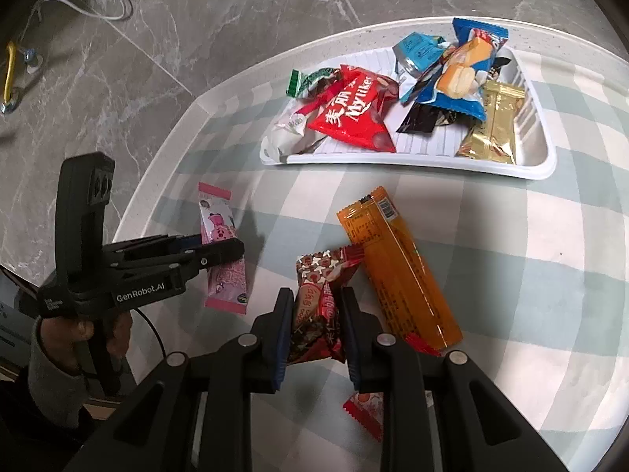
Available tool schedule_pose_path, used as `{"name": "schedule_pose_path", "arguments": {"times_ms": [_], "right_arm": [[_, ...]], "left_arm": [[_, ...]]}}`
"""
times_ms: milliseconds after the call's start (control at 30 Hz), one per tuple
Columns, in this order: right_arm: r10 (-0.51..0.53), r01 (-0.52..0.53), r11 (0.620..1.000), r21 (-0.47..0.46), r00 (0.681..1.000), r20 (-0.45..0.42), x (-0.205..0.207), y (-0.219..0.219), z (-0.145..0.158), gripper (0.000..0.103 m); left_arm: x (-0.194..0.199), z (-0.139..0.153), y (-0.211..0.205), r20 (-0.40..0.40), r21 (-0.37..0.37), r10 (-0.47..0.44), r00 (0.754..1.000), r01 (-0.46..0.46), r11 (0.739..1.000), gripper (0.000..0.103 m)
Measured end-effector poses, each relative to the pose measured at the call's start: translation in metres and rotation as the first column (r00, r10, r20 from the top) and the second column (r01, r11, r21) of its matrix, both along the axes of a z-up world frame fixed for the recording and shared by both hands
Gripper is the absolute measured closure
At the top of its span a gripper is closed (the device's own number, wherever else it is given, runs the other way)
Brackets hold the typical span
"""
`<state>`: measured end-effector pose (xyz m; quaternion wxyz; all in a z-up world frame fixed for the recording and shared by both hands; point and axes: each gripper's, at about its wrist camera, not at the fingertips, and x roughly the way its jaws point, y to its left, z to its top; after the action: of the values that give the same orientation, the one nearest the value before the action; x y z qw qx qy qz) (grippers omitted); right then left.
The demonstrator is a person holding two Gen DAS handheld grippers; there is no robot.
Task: Organize snacks
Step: 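Grasp the pink packet with the left tool while the right tool grasps the red chocolate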
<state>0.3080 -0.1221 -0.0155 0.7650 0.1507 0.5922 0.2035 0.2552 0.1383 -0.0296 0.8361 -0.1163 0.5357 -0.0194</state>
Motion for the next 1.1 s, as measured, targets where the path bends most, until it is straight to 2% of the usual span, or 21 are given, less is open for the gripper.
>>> {"name": "schedule_pose_path", "arguments": {"times_ms": [267,467,533,800,1100], "right_arm": [[-0.003,0.003,1.0,-0.002,1.0,0.001,-0.002,0.002,0.002,0.078],[0.019,-0.019,1.0,-0.024,1.0,-0.011,-0.008,0.01,-0.005,0.078],[0.034,-0.034,0.999,-0.042,0.999,-0.015,-0.009,0.013,-0.008,0.077],[0.059,-0.066,0.994,-0.089,0.995,-0.075,-0.013,0.024,-0.03,0.077],[0.047,-0.053,0.996,-0.066,0.994,-0.099,-0.018,0.024,-0.037,0.077]], "left_arm": [[-0.006,-0.001,0.001,0.002,-0.003,-0.005,1.0,0.005,1.0,0.077],[-0.005,-0.021,0.01,-0.048,-0.005,0.015,0.999,-0.016,1.0,0.077],[-0.006,-0.022,0.011,-0.04,-0.007,0.016,0.999,-0.017,1.0,0.077],[-0.008,-0.023,0.005,-0.029,0.037,-0.009,1.0,0.01,0.999,0.077],[-0.006,-0.023,0.001,-0.037,0.057,-0.022,0.999,0.024,0.998,0.075]]}}
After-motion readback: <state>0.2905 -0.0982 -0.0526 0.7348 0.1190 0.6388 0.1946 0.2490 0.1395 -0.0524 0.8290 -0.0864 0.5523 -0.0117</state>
